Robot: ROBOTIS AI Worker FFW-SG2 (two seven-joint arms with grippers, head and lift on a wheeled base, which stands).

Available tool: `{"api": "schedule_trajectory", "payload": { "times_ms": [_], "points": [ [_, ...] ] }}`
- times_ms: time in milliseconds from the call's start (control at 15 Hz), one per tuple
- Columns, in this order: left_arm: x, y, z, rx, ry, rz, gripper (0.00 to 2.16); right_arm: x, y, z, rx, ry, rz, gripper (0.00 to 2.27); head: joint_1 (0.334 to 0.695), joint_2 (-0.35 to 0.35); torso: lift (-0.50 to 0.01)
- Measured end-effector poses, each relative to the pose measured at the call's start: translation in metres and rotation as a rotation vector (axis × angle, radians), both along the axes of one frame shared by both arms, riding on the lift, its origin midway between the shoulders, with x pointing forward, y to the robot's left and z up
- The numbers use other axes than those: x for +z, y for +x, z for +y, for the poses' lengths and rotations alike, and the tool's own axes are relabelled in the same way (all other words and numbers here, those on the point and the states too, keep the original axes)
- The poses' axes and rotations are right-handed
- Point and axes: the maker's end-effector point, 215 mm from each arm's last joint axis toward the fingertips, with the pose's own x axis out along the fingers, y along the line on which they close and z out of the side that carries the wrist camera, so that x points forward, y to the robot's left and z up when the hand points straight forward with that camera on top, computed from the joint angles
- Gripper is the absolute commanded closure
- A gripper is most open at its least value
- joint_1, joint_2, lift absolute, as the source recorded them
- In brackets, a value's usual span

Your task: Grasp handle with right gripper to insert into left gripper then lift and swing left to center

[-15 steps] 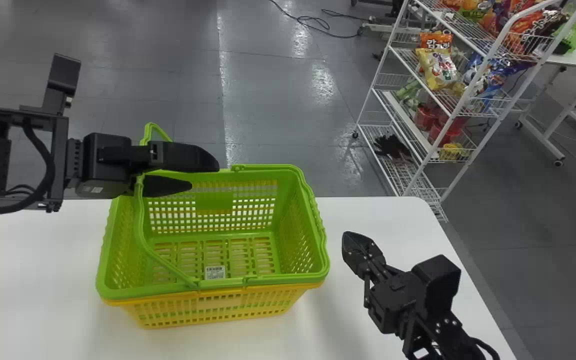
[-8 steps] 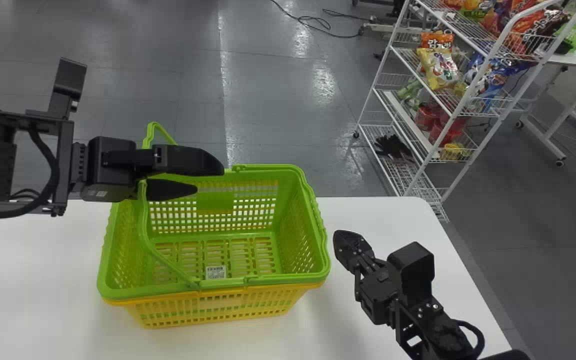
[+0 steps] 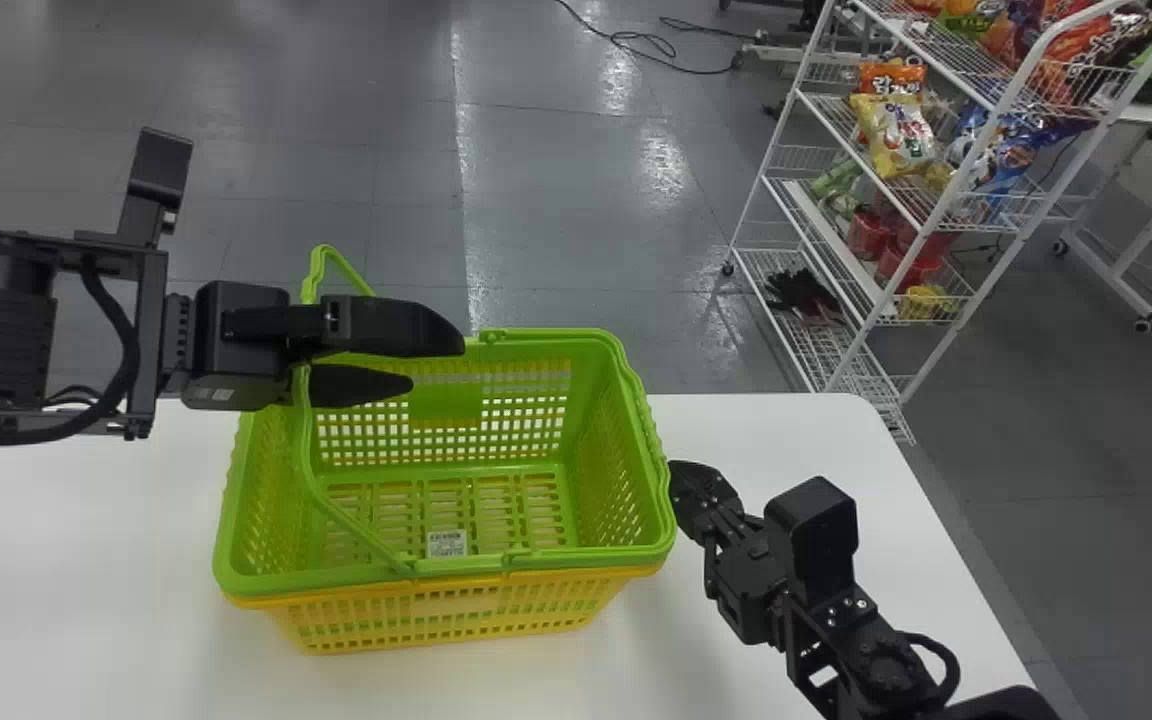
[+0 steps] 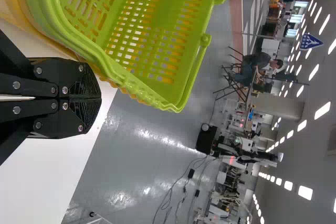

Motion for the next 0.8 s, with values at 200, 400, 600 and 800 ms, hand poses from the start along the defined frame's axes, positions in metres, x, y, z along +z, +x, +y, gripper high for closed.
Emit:
{"api": "schedule_trajectory", "payload": {
  "times_ms": [200,400,600,800],
  "points": [
    [-0.001,-0.002,0.000,0.000,-0.005,0.005,0.07,0.002,0.002,0.002,0.002,0.005,-0.002,2.25,0.695,-0.202,-0.093],
    [-0.002,-0.003,0.000,0.000,-0.011,0.010,0.08,0.005,0.006,0.006,0.005,0.010,-0.007,2.24,0.695,-0.198,-0.093],
    [-0.001,-0.006,0.000,-0.003,-0.026,0.017,0.07,0.008,0.010,0.010,0.009,0.015,-0.011,2.24,0.695,-0.194,-0.093],
    [0.000,-0.008,-0.001,-0.006,-0.034,0.019,0.07,0.012,0.011,0.012,0.007,0.027,-0.010,2.24,0.695,-0.191,-0.093]
  ]
}}
